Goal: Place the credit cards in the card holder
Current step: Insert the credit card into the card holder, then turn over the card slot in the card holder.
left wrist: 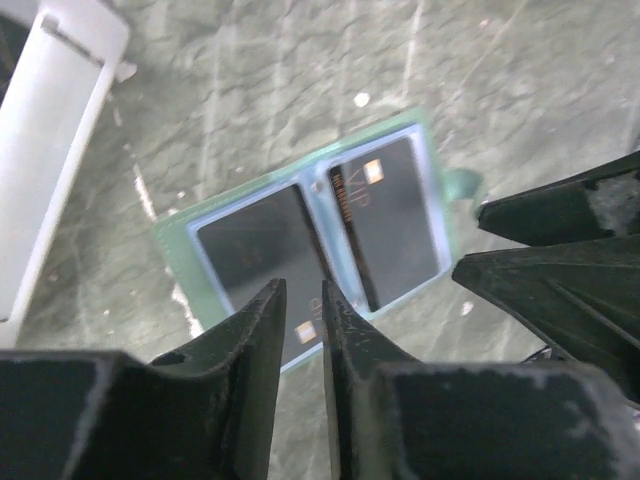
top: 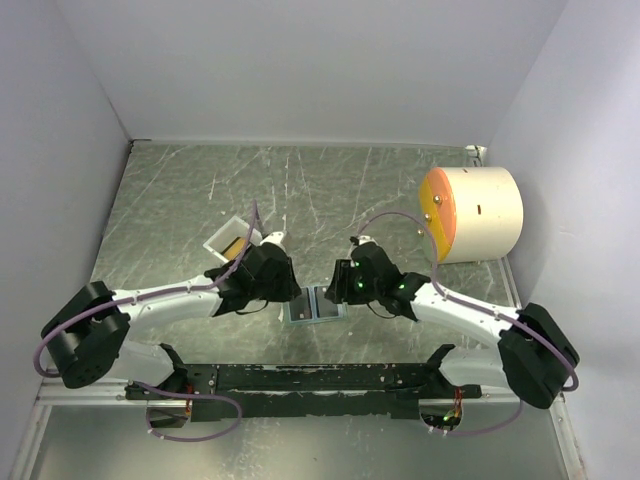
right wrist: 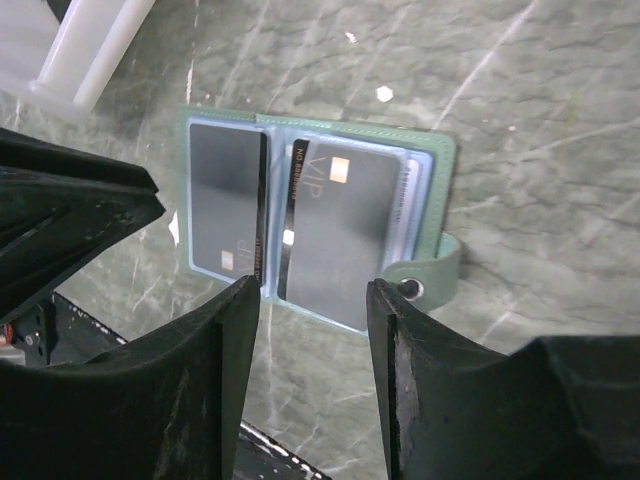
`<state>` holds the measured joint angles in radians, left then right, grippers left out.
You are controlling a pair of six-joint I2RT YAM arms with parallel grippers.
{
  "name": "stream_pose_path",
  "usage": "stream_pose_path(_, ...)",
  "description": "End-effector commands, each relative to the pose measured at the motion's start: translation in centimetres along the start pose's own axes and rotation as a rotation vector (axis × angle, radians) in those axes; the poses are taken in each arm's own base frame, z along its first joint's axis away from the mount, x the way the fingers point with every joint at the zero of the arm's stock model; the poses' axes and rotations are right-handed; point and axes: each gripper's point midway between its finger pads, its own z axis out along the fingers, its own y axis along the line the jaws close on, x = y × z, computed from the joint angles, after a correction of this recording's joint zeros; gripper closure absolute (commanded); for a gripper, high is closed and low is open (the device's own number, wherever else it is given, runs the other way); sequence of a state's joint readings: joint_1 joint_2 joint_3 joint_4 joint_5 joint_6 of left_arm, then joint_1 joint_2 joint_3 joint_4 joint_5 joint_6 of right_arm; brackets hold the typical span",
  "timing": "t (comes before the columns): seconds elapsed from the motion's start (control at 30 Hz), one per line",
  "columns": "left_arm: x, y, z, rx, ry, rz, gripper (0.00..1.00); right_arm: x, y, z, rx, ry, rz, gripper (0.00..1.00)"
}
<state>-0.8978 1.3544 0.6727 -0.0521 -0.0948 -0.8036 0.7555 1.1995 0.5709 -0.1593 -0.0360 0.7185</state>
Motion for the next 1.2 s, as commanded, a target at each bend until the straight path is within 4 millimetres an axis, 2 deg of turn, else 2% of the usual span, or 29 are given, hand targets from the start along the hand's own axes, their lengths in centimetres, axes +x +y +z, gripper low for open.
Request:
stream_pose_path(0.0, 2.1, 3.2, -0.1, -0.097, 0.059, 0.038, 0.75, -0.3, 2.0, 1.0, -0.05, 0.008, 0.013, 0.51)
stream_pose_path(0.07, 2.9, 3.7, -0.1, -0.101, 0.076, 0.031, 0.84, 0.0, 1.9, 1.6, -0.037, 0.02, 0.011, 0.49)
stream_pose_path(0.2, 3.7, 4.5, 0.0, -0.109, 0.083, 0.019, 0.92, 0.0, 0.9, 2.4, 0.014, 0.018, 0.001, 0.42)
stream_pose_path(0.37, 4.3, 4.8, 0.3, -0.108, 0.101, 0.018, 0.93, 0.2, 0.3, 3.1, 0.039, 0.026, -0.01, 0.38)
stream_pose_path(0.7, 5.6, 5.2, 1.3, -0.111, 0.144, 0.015, 0.93, 1.6, 0.3, 4.0, 0.012, 0.063, 0.006, 0.39)
stream_pose_path(0.87, 5.6, 5.1, 1.5, -0.108, 0.142, 0.013, 0.93, 1.8, 1.3, 4.1, -0.047, 0.083, 0.023, 0.39)
stream_pose_path(1.17, 5.7, 5.0, 1.5, -0.098, 0.14, 0.005, 0.93, 1.0, 4.0, 2.9, -0.183, 0.058, 0.057, 0.39)
